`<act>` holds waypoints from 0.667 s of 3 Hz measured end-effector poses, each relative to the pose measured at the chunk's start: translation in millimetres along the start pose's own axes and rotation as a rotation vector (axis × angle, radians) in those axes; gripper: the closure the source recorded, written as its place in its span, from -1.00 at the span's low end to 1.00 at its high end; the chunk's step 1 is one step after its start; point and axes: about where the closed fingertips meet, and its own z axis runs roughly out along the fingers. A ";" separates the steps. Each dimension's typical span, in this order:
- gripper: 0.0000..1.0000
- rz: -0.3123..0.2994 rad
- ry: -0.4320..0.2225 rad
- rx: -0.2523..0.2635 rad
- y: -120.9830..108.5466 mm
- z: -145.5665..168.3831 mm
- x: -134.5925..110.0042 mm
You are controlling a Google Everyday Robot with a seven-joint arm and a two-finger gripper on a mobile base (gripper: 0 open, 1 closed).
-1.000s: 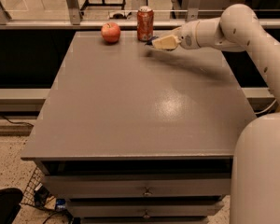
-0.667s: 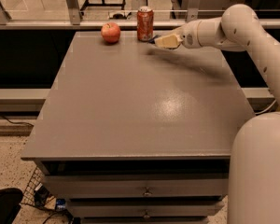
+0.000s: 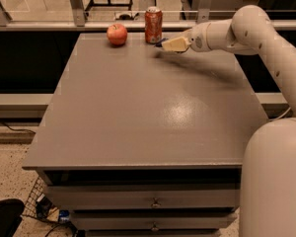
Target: Move rxbar blueberry near coke can
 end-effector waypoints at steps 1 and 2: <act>-0.30 0.001 0.001 -0.005 1.7 3.0 0.5; -0.90 0.001 0.002 -0.011 4.0 7.0 1.2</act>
Offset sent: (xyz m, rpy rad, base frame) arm 0.0004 0.0027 -0.0015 0.0006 0.0021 0.0035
